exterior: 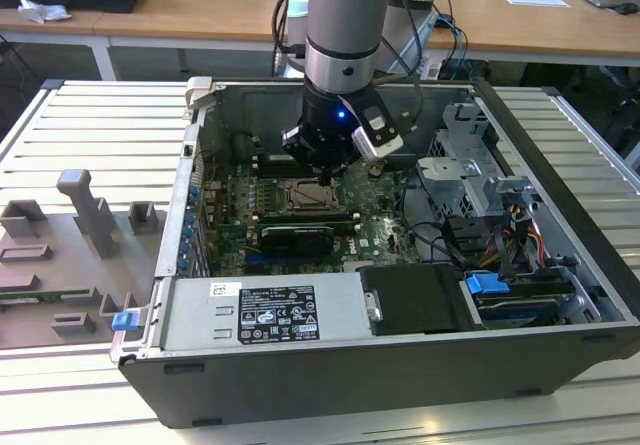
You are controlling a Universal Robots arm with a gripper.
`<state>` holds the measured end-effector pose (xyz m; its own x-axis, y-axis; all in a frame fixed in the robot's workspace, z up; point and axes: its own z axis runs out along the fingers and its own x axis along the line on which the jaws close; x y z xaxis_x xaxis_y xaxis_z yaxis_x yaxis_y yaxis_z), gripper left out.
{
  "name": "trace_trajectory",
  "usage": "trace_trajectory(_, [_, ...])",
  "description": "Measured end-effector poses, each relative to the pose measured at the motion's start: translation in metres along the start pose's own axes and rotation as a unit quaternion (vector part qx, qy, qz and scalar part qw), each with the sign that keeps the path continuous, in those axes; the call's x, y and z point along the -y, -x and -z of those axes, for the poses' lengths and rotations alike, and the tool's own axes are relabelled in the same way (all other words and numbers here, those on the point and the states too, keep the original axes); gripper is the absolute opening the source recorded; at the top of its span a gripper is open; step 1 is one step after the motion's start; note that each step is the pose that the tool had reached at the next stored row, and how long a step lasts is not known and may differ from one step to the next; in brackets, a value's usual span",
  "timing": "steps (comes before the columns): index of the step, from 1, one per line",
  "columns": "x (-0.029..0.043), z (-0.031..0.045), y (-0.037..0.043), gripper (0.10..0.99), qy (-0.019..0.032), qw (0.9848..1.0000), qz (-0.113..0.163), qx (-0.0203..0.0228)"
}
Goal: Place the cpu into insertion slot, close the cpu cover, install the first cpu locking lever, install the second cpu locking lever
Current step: 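Install the second cpu locking lever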
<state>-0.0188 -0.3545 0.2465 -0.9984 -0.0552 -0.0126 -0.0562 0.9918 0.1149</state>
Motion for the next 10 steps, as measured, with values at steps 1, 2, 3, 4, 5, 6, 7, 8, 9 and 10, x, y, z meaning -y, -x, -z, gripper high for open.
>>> trace_trajectory(1, [0.0008,-0.0003,-0.0001,0.106,0.0013,1.0000,0.000,0.0001])
trace_trajectory(2, [0.0022,-0.0006,-0.0001,0.106,0.0024,1.0000,0.000,0.0001])
trace_trajectory(3, [0.0041,-0.0009,-0.0003,0.106,0.0037,1.0000,0.000,0.0002])
trace_trajectory(4, [0.0089,-0.0012,-0.0006,0.106,0.0068,1.0000,0.001,0.0003])
trace_trajectory(5, [0.0144,-0.0011,-0.0012,0.106,0.0089,1.0000,0.001,0.0004])
trace_trajectory(6, [0.0164,-0.0010,-0.0015,0.106,0.0090,1.0000,0.002,0.0003])
trace_trajectory(7, [0.0175,-0.0009,-0.0019,0.106,0.0089,1.0000,0.002,0.0003])
trace_trajectory(8, [0.0187,-0.0010,-0.0032,0.106,0.0089,1.0000,0.002,0.0003])
trace_trajectory(9, [0.0191,-0.0012,-0.0048,0.106,0.0090,1.0000,0.002,0.0003])
trace_trajectory(10, [0.0193,-0.0013,-0.0065,0.106,0.0090,1.0000,0.002,0.0002])
